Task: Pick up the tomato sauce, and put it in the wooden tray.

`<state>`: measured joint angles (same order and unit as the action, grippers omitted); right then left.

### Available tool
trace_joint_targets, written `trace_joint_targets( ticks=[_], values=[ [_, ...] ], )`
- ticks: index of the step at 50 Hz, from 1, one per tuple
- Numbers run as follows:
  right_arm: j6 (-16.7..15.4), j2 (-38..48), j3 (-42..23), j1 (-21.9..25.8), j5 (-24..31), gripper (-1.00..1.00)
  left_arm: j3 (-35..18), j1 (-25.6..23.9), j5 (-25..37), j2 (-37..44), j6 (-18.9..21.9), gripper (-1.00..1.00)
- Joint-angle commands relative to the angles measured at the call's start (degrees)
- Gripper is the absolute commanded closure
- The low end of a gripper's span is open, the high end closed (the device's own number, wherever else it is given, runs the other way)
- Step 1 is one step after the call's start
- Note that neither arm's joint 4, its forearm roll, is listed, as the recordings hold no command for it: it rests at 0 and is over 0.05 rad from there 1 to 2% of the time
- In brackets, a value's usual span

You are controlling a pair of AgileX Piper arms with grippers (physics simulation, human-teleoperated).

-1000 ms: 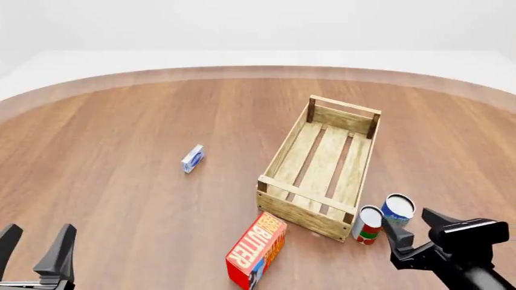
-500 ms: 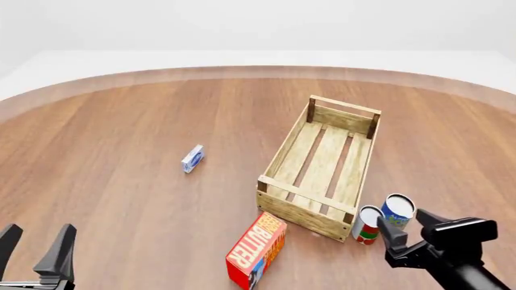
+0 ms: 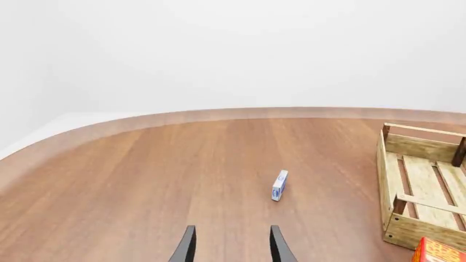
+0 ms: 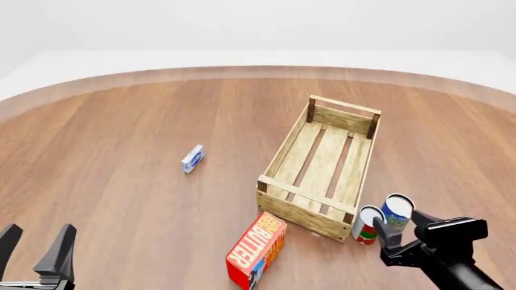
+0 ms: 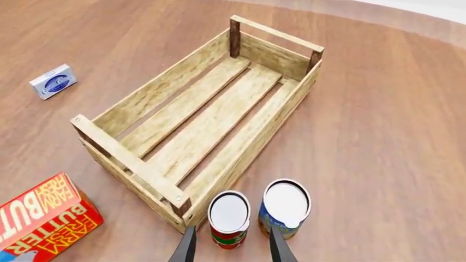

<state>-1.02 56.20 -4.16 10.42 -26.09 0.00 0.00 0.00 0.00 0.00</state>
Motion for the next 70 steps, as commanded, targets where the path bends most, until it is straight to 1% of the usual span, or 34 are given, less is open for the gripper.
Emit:
trace_joint_targets(
  ticks=[1,6,12,18,28,33,38,39,40,56,70],
  values=[
    [-0.02,3.27,0.46,0.06,-3.24,-1.0,0.0,0.0,0.0,0.0,0.0,-1.0],
    [-0.07,4.1,0.31,0.02,-3.75,-1.0,0.0,0.0,0.0,0.0,0.0,-1.0],
    [0.13,6.03,0.78,0.15,-5.91,-1.0,0.0,0.0,0.0,0.0,0.0,-1.0],
    [0.13,6.44,0.76,0.1,-6.3,-1.0,0.0,0.0,0.0,0.0,0.0,-1.0],
    [0.13,9.37,1.05,-0.15,-9.03,-1.0,0.0,0.0,0.0,0.0,0.0,-1.0],
    [0.26,9.8,1.07,-0.14,-9.43,-1.0,0.0,0.0,0.0,0.0,0.0,-1.0],
    [0.27,11.45,1.35,-0.26,-11.09,-1.0,0.0,0.0,0.0,0.0,0.0,-1.0],
    [0.49,14.69,1.19,-0.12,-13.59,-1.0,0.0,0.0,0.0,0.0,0.0,-1.0],
    [0.45,14.92,1.28,-0.16,-13.92,-1.0,0.0,0.0,0.0,0.0,0.0,-1.0],
    [0.51,15.53,1.64,-0.08,-14.69,-1.0,0.0,0.0,0.0,0.0,0.0,-1.0],
    [0.62,19.21,1.41,0.2,-17.58,-1.0,0.0,0.0,0.0,0.0,0.0,-1.0]
  ],
)
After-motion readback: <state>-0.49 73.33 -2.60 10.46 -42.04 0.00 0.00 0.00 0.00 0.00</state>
